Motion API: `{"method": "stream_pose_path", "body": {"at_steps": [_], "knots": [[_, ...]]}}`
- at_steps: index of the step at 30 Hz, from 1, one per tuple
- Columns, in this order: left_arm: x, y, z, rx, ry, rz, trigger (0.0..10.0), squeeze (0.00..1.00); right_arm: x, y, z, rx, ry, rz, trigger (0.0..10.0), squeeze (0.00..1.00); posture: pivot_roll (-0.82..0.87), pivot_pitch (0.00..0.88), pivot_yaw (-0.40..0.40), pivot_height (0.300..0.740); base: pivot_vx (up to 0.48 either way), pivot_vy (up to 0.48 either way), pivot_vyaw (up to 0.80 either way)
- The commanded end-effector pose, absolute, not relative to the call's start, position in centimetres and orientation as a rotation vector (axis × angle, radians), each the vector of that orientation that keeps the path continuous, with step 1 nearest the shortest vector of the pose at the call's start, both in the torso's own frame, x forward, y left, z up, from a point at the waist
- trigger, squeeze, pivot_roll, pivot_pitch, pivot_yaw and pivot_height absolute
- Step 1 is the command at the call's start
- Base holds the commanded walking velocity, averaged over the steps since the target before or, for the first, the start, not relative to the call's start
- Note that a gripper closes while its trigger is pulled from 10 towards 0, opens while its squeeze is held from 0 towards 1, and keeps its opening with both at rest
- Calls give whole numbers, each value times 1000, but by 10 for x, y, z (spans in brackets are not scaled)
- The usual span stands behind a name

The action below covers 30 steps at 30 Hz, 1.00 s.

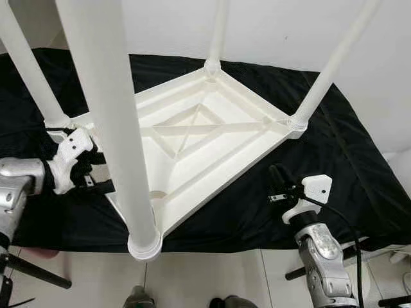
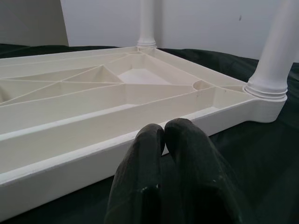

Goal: Building children table

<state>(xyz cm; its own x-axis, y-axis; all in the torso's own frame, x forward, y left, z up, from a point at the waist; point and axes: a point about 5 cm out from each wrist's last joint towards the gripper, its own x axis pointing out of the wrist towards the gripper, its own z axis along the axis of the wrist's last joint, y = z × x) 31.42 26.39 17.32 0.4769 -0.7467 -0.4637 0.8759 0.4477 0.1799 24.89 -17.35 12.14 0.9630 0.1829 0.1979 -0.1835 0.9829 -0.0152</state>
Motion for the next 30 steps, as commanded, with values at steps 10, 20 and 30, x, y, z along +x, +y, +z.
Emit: {"method": "stream_pose_path", "body": {"at_steps": [10, 20, 30], "knots": [[324, 247, 177, 650, 297, -1133, 10000, 0, 251, -185, 125, -38, -186, 162, 10000, 0, 117, 47, -62, 740, 0, 0, 0], [328, 237, 172, 776, 285, -1194, 10000, 0, 252, -190, 127, -60, -182, 158, 10000, 0, 105, 50, -55, 740, 0, 0, 0], [329, 244, 169, 822, 333, -1244, 10000, 0, 252, -201, 131, -103, -179, 148, 10000, 0, 99, 56, -50, 740, 0, 0, 0]]}}
